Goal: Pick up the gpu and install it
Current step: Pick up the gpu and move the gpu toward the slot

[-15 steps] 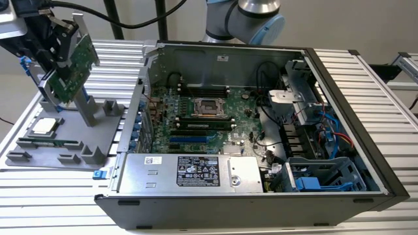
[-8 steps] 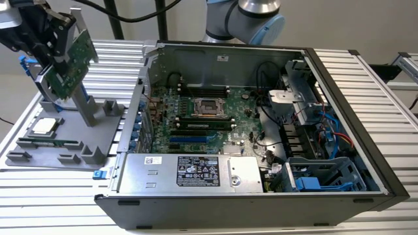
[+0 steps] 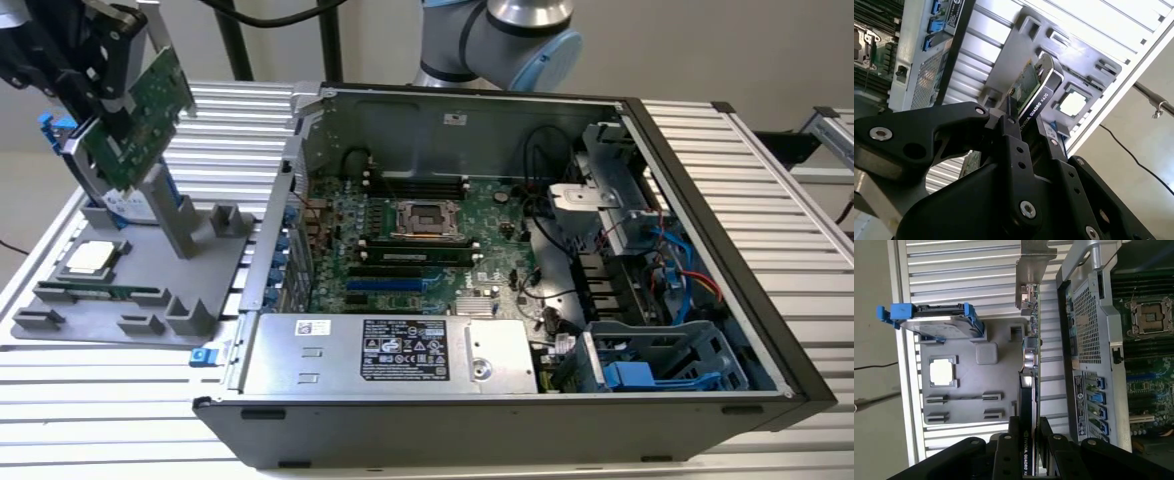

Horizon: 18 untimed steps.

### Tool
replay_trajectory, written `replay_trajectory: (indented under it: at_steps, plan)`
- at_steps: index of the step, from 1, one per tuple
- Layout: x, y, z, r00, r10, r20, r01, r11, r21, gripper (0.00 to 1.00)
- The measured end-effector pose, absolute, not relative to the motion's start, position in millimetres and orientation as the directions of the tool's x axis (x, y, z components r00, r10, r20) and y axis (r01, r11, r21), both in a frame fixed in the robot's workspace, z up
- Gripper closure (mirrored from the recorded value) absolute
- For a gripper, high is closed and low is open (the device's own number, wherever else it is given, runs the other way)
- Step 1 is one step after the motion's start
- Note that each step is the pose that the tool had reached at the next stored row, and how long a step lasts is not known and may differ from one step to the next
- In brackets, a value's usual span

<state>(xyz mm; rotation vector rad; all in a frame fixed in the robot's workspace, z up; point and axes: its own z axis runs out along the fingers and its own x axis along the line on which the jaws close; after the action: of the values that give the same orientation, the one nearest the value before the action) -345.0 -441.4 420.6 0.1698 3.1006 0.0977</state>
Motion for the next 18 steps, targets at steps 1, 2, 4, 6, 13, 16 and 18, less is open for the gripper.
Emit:
replay_trajectory:
  at_steps: [1,2,4,6,13,16,18]
  plan:
    - [-345.0,-441.4,422.3,-0.993,0.110,-0.031,0.108,0.992,0.065,1.00]
    - [-345.0,-441.4,424.0,-0.993,0.110,-0.031,0.108,0.992,0.065,1.00]
    - [-345.0,-441.4,427.2,-0.993,0.110,-0.031,0.108,0.992,0.065,1.00]
    - [-345.0,-441.4,428.7,-0.994,0.109,-0.031,0.107,0.992,0.065,1.00]
    - [-345.0,-441.5,428.9,-0.994,0.108,-0.031,0.106,0.992,0.065,1.00]
    - [-345.0,-441.5,429.0,-0.994,0.108,-0.031,0.106,0.992,0.065,1.00]
    - [-345.0,-441.4,429.0,-0.994,0.108,-0.031,0.106,0.992,0.065,1.00]
